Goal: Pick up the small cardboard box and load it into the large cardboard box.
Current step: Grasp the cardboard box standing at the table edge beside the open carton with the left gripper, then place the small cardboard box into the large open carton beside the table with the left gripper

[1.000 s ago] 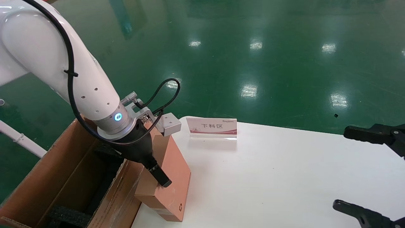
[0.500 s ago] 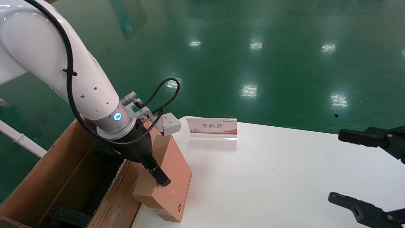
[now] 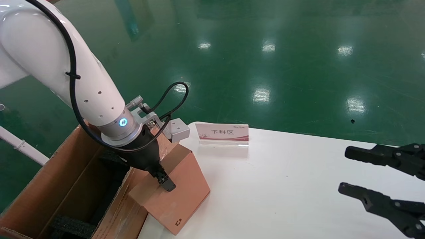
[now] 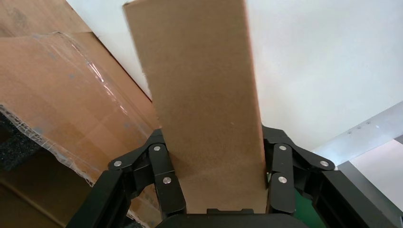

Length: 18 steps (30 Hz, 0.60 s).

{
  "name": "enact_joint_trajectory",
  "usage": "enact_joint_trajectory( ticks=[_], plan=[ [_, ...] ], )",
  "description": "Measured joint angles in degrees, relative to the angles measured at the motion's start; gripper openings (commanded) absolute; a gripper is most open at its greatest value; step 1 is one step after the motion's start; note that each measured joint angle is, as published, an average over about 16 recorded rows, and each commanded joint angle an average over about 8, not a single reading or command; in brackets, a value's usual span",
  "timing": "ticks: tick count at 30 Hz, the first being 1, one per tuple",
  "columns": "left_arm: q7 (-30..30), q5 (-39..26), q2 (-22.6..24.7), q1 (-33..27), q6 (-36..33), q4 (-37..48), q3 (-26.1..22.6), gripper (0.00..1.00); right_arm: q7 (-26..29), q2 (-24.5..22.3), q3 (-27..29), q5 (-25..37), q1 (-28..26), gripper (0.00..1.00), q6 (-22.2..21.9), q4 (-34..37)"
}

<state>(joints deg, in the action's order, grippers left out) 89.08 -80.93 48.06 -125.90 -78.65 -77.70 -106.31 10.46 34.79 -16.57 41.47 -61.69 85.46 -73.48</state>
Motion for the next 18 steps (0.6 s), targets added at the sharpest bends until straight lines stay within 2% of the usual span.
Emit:
enact_joint_trajectory(
  ticks=[1,9,18],
  plan=[
    [0.0,0.0,0.0,0.0,0.0,0.0,0.0,0.0,0.0,0.0,0.0,0.0,0.0,0.02,0.0,0.0],
    [0.0,0.0,0.0,0.0,0.0,0.0,0.0,0.0,0.0,0.0,0.0,0.0,0.0,1.0,0.0,0.0],
    [-0.8,0.2,0.0,-2.2,-0.6,0.8,0.9,0.0,0.0,0.0,0.0,0.0,0.0,1.0,0.0,0.0]
  ],
)
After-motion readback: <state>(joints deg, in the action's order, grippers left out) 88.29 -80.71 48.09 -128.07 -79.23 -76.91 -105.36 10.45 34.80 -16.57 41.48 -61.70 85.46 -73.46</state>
